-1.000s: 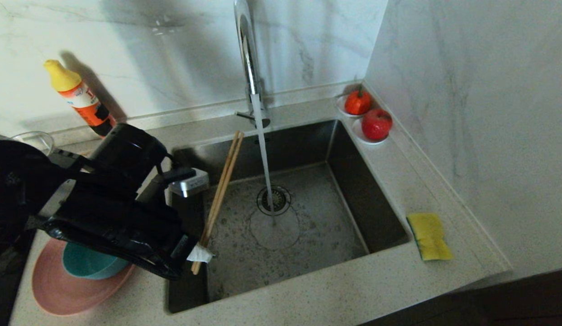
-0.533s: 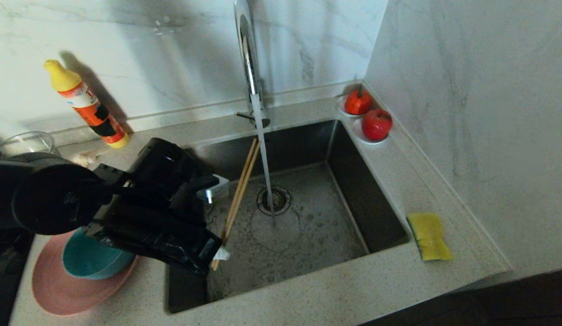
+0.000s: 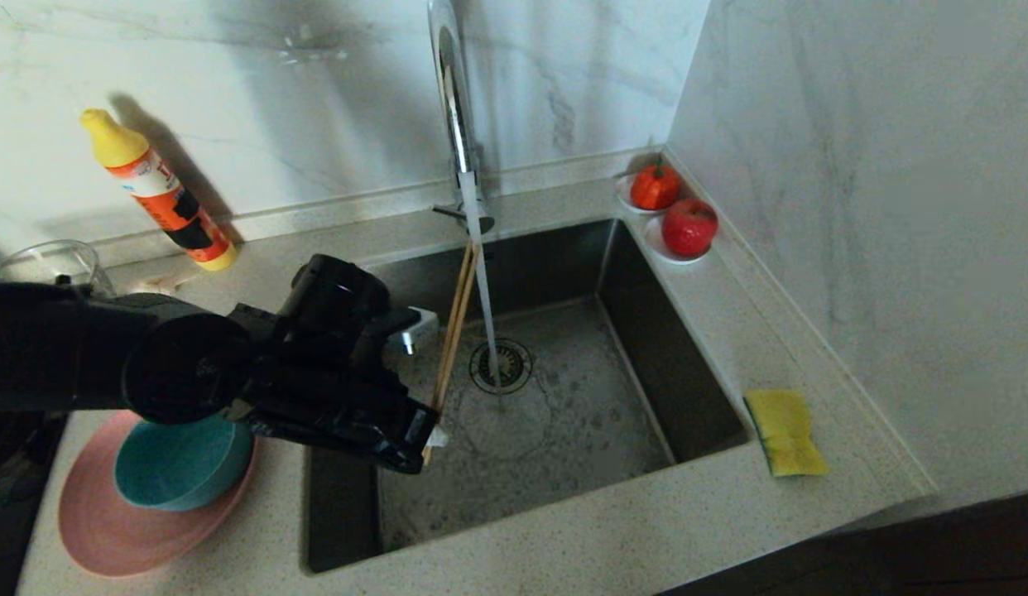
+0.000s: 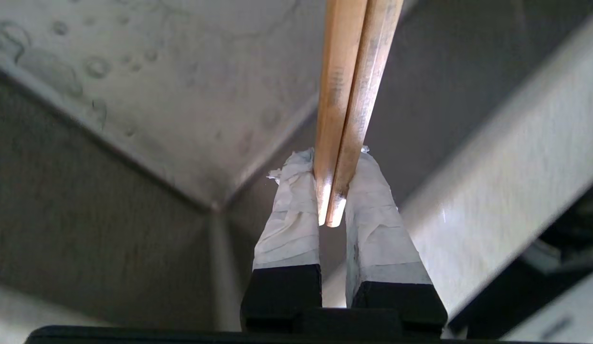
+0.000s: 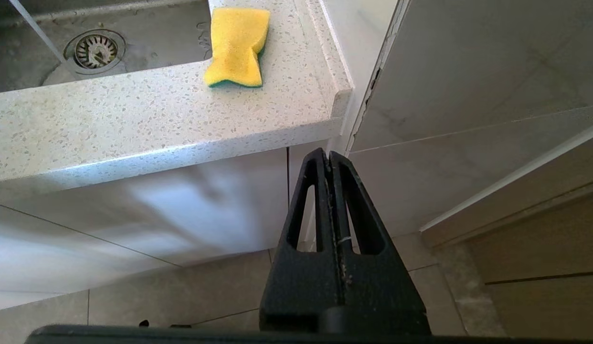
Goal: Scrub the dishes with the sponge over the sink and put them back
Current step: Rinse the chopsticks
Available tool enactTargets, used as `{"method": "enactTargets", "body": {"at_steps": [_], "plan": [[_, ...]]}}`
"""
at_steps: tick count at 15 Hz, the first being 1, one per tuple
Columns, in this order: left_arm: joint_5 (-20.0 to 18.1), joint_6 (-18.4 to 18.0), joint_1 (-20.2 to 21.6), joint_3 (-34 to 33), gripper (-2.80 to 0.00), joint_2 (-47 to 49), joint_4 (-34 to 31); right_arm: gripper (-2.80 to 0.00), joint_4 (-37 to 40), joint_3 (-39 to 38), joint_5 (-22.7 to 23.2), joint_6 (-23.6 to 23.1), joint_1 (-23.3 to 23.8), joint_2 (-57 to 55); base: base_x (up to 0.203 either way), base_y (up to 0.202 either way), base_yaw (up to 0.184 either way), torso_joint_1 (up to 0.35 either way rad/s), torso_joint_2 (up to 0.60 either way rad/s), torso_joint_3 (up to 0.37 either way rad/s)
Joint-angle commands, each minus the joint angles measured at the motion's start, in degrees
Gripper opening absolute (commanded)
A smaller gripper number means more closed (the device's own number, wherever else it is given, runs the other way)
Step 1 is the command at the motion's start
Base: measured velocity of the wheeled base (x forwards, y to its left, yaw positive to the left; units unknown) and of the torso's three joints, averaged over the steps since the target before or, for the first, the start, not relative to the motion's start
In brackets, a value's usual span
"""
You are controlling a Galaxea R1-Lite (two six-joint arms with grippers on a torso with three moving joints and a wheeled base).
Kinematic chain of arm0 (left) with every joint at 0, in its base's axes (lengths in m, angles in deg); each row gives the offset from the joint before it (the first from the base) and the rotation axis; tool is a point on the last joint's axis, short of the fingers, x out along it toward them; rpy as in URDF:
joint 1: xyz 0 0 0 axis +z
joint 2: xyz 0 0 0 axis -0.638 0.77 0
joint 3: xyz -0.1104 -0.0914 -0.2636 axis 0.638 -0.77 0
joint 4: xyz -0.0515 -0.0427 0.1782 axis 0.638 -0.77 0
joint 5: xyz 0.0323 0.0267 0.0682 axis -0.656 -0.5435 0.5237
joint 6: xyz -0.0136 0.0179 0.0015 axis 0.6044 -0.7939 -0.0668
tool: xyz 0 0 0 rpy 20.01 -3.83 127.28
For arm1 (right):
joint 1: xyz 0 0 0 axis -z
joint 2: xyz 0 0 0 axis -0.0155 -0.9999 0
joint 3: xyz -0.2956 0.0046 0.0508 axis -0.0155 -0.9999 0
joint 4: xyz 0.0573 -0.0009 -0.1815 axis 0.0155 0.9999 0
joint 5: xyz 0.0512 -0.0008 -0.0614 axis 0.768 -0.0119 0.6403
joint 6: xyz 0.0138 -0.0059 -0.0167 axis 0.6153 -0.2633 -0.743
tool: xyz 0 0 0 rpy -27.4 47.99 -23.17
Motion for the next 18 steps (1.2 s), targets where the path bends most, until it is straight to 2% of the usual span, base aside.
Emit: {"method": "enactTargets", "body": {"at_steps": [1, 7, 18], "plan": [[-0.1, 0.8, 0.0, 2.2, -2.8, 3.5, 0.5, -2.8, 0.0, 0.0, 0.0, 0.0, 0.0, -0.1, 0.0, 0.0, 0.0, 0.0, 0.0, 0.0], [-0.1, 1.4, 0.0, 6.9, -2.8, 7.6, 0.6, -2.8, 0.0, 0.0, 0.0, 0.0, 0.0, -0.1, 0.0, 0.0, 0.0, 0.0, 0.0, 0.0], [0.0, 2.8, 0.1, 6.6, -2.8, 4.8, 0.7, -2.8, 0.0, 0.0, 0.0, 0.0, 0.0, -0.1, 0.0, 0.0, 0.0, 0.0, 0.0, 0.0]]}}
